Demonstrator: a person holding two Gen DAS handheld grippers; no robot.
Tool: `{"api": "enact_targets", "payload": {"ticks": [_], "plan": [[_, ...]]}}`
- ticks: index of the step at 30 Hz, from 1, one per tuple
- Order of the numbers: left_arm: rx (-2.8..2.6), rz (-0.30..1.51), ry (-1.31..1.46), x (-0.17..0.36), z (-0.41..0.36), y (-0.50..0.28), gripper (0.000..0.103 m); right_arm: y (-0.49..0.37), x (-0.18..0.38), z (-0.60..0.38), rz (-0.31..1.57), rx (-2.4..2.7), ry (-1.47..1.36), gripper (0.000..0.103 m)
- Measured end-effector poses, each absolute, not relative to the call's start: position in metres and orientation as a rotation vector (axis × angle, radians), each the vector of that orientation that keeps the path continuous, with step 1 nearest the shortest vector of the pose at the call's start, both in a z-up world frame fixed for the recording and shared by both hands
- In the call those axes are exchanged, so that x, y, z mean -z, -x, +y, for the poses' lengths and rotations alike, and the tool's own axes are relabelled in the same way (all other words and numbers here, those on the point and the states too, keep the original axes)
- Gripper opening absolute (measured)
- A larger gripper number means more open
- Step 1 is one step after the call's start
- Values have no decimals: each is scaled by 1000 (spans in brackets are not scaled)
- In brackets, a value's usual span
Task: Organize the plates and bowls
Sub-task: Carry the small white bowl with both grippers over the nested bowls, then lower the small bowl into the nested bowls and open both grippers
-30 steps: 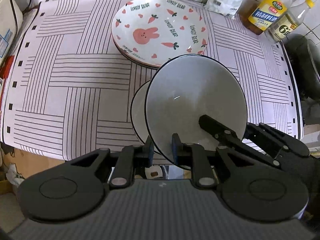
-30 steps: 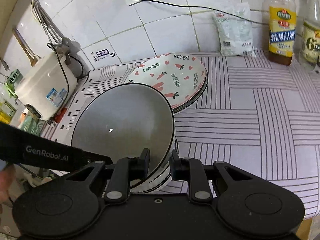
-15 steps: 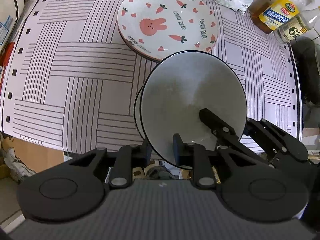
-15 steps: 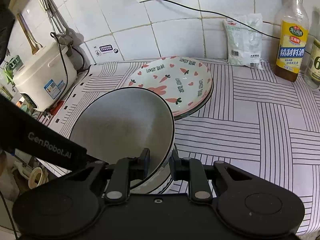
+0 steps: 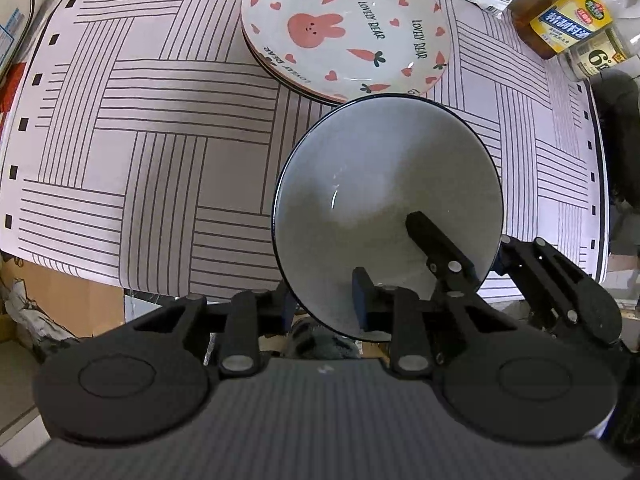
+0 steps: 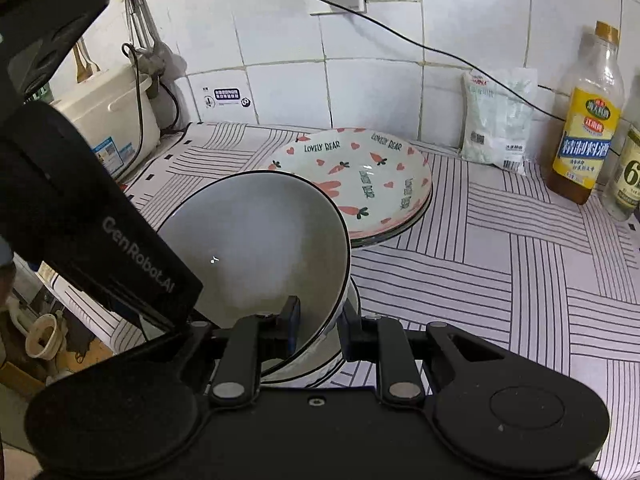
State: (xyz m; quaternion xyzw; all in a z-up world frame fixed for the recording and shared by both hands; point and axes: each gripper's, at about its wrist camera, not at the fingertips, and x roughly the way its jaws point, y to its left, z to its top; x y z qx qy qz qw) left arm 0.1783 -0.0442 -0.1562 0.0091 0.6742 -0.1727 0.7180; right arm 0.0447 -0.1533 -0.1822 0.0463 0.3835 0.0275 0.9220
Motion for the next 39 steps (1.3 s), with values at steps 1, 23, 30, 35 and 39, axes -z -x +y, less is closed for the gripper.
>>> {"api": "enact_targets", "payload": {"ticks": [1, 23, 30, 35, 39], "plan": [[380, 1491, -24, 157, -45, -178, 28, -45, 183, -153, 784, -56, -86, 24], [384, 1366, -42, 159, -36, -168, 32, -42, 187, -149, 751, -1, -14, 35], [439, 1286, -14, 144, -26, -155, 34, -20, 174, -152, 706, -55, -20, 49], [462, 1229, -7, 134, -22, -139, 39, 1, 166, -157, 668, -109, -27, 59], [488, 1176, 9, 131, -19, -124, 40, 20, 162, -160, 602, -113, -40, 59]]}}
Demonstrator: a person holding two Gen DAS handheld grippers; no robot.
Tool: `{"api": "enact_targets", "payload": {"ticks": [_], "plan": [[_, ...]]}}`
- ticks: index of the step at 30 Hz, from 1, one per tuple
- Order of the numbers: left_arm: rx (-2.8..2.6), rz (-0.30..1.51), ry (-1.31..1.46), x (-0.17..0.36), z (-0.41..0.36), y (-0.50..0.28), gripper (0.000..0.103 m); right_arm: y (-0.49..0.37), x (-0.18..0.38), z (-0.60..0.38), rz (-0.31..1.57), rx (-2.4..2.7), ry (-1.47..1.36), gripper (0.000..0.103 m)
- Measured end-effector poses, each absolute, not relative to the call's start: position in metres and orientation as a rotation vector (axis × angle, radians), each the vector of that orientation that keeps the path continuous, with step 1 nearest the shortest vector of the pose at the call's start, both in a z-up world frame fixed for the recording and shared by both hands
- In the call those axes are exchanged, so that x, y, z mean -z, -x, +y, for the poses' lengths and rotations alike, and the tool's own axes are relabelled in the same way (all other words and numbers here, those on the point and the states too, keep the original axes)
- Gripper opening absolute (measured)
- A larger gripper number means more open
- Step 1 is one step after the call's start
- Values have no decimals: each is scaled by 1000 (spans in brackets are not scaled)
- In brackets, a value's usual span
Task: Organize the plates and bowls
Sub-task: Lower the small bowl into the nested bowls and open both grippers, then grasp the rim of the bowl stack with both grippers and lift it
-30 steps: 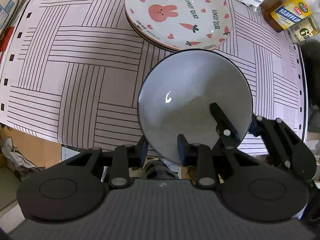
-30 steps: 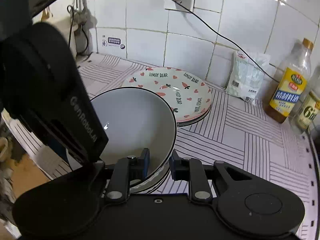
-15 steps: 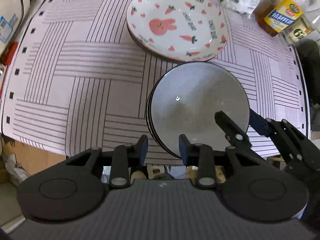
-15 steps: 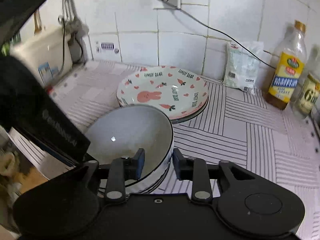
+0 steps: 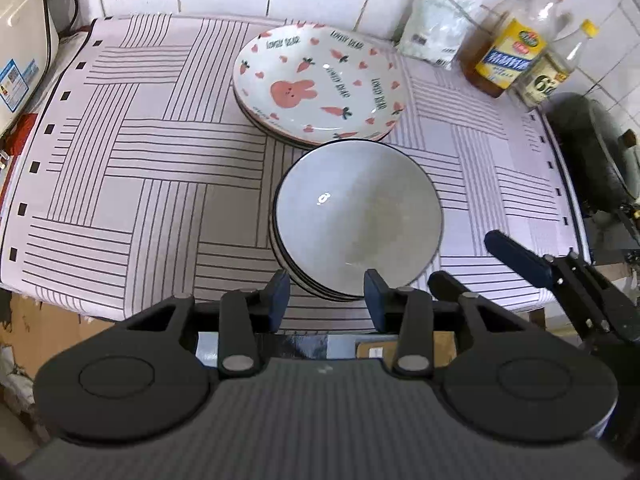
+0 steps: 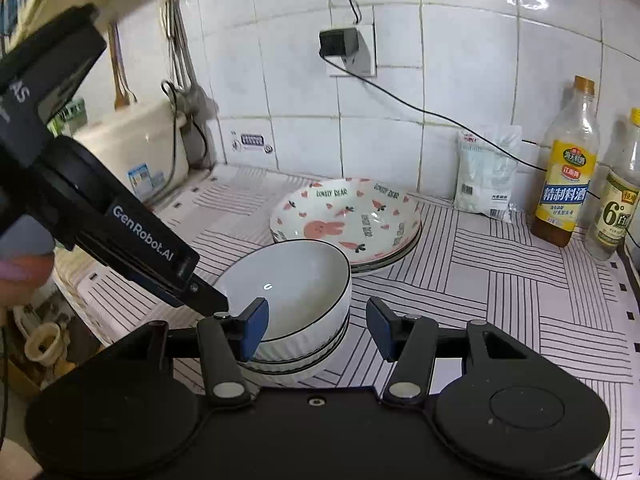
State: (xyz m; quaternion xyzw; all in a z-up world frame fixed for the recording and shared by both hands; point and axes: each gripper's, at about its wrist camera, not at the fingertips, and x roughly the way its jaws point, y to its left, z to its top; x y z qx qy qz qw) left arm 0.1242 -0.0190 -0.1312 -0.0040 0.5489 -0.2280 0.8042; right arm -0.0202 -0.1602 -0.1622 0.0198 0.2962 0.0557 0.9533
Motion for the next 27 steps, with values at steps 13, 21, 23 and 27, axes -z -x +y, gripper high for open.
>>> {"api": "enact_targets", "payload": {"ticks": [13, 21, 23, 27], "plan": [[458, 1067, 148, 142, 14, -116, 65, 26, 217, -157, 612, -147, -38, 90], [462, 1093, 183, 177, 9, -143, 70, -5, 256, -142, 615, -213, 55, 94], [483, 1107, 175, 188, 3, -149, 70, -10, 263, -144, 613, -207, 17, 101], [476, 1141, 175, 203, -5, -164, 70, -20, 279, -143, 631, -185, -27, 103]]}}
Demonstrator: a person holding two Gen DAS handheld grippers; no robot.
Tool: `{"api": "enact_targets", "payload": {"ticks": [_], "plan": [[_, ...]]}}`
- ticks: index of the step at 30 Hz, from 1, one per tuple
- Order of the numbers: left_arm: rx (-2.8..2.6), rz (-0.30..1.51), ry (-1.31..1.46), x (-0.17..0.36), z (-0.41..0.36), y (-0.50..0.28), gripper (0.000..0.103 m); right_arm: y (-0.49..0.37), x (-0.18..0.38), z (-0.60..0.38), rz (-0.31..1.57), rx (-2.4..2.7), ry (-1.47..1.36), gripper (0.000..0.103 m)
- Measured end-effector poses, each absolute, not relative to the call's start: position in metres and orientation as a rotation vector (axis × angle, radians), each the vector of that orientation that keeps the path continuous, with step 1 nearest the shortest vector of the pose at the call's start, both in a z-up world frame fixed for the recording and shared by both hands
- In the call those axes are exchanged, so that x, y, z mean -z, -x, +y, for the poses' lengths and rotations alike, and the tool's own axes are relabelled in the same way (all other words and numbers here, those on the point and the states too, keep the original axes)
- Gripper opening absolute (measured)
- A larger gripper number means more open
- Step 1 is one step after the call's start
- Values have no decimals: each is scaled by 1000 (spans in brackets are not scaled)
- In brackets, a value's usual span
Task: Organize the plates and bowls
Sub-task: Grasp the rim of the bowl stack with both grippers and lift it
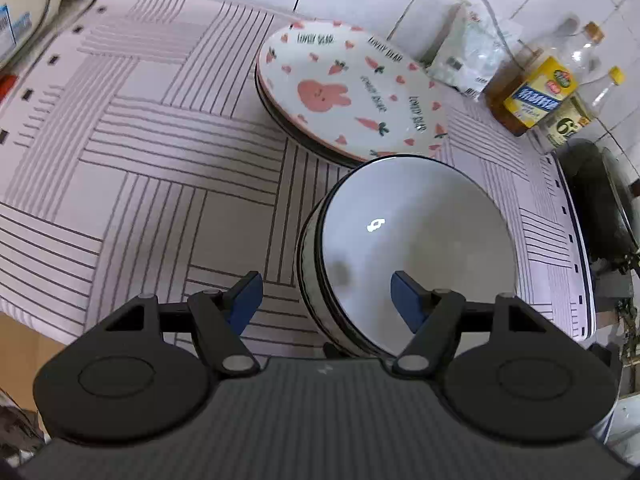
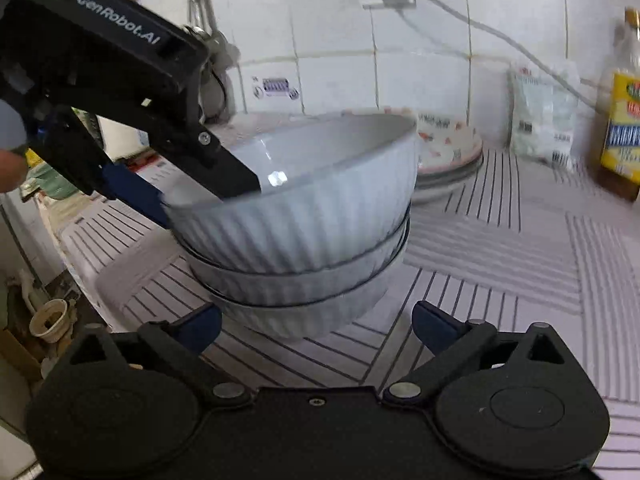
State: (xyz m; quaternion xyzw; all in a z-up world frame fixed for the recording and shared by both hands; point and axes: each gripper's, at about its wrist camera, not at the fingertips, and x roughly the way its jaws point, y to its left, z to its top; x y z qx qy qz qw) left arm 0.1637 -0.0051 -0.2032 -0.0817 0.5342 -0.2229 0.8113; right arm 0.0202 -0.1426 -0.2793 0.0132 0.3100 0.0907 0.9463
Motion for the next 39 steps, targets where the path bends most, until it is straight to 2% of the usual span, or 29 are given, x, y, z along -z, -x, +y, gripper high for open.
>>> {"api": "enact_targets", "payload": {"ticks": [6, 10, 14, 20, 31, 39], "plan": [[495, 1167, 205, 212, -9, -175, 64, -29, 285, -141, 595, -229, -16, 103], [513, 1179, 209, 214, -10, -178, 49, -30, 284, -141, 577, -252, -4, 101], [506, 1164, 198, 213, -11, -176, 41, -28, 282, -137, 559, -260, 24, 99], [477, 1168, 240, 215, -6, -176, 37, -33, 281, -134, 566, -270, 22, 99], [528, 1164, 127, 207, -16, -169, 37, -35, 275, -140, 614, -301, 19, 99], [578, 1114, 98, 167, -19, -167, 38, -25, 251, -140, 559, -266, 47, 98]]}}
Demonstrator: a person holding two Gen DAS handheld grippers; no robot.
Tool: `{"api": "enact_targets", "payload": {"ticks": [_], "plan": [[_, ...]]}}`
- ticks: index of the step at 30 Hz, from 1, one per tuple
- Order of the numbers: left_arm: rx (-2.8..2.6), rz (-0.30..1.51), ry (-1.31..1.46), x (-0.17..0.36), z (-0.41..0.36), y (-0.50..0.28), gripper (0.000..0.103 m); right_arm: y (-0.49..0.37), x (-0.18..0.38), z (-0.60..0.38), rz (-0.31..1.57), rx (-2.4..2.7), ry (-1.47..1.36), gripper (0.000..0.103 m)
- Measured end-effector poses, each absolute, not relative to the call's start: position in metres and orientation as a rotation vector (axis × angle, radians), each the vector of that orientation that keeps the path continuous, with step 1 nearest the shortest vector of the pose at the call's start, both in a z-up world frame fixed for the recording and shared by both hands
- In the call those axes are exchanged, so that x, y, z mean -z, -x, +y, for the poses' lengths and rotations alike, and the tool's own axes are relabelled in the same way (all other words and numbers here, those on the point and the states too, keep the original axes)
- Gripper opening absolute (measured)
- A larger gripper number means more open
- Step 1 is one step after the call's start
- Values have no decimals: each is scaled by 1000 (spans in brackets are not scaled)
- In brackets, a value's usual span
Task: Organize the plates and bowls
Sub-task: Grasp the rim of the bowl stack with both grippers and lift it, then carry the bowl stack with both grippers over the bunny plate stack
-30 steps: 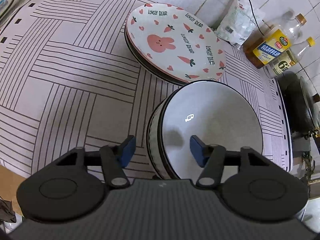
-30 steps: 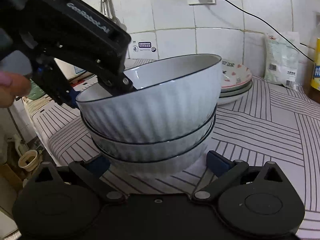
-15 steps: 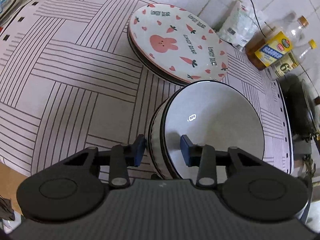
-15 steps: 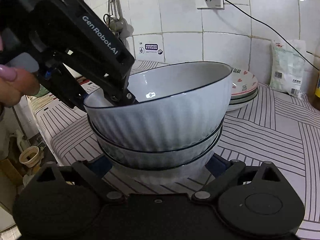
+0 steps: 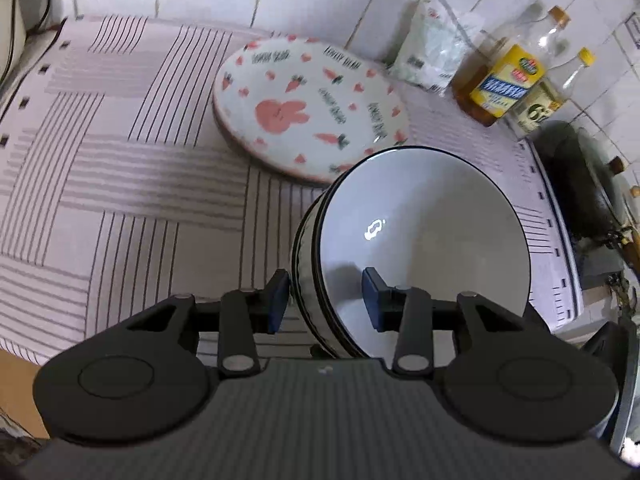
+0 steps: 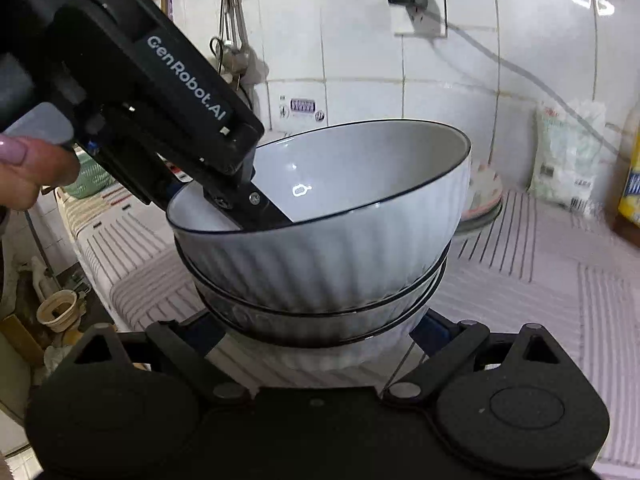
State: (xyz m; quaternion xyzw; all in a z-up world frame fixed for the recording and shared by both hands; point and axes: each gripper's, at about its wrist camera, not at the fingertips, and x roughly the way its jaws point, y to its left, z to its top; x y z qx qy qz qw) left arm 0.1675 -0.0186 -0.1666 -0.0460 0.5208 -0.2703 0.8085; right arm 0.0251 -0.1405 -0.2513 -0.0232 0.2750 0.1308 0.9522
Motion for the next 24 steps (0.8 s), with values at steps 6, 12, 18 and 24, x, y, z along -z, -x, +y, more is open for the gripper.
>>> {"api": "enact_targets", "payload": {"ticks": [6, 12, 18, 24], "plan": [[594, 1072, 67, 131, -24, -184, 39, -34, 219, -143, 502, -251, 75, 99], [558, 1043, 28, 109, -34, -209, 40, -59, 200, -145, 460, -249, 87, 99], [554, 1045, 2, 114, -43, -247, 40, -92, 197, -157, 434, -263, 55, 98], [543, 1026, -46, 131, -60, -280, 41, -129, 213, -160, 448, -244, 65, 98]]}}
